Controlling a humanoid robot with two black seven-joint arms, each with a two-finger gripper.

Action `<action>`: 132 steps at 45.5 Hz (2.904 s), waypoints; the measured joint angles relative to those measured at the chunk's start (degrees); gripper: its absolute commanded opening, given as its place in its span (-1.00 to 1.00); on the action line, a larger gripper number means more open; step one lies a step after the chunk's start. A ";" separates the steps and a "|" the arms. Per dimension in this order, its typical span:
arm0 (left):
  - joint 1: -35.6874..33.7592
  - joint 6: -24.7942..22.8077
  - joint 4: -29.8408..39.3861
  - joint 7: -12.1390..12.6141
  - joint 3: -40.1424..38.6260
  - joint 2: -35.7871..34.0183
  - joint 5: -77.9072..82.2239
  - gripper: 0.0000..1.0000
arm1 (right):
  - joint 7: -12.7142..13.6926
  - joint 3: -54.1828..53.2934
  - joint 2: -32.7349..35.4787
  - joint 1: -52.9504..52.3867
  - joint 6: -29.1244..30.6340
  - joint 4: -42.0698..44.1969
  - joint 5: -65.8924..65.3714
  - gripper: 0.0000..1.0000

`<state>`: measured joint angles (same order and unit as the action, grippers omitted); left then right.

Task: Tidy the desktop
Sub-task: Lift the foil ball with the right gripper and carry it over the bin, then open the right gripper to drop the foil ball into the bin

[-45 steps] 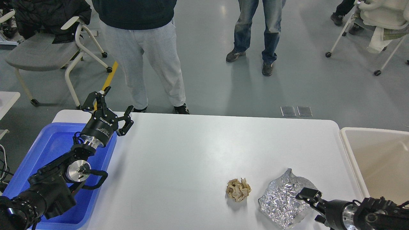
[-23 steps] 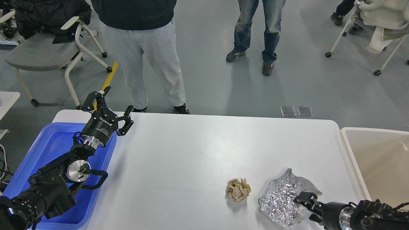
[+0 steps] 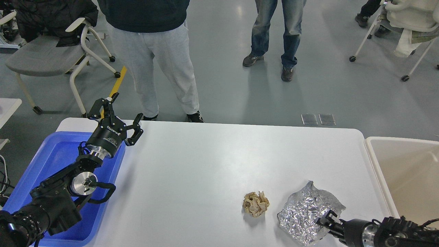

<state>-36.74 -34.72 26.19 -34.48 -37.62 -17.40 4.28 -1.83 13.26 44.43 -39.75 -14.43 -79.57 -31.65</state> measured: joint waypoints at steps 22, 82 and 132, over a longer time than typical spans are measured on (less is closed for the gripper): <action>0.00 0.00 0.00 0.01 0.00 0.00 0.00 1.00 | -0.86 0.84 1.52 -0.54 -0.17 -0.60 -0.12 -1.00; 0.00 -0.09 0.00 0.03 0.00 0.00 0.04 1.00 | -1.36 -1.73 42.55 -22.22 30.40 -13.20 2.84 -1.00; 0.00 0.05 0.00 0.03 0.00 0.00 0.00 1.00 | -2.36 -1.82 6.23 -6.18 6.67 48.11 10.92 -1.00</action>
<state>-36.74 -34.67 26.19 -34.45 -37.62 -17.40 4.28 -4.18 11.44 50.65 -45.92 -7.76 -31.45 -20.73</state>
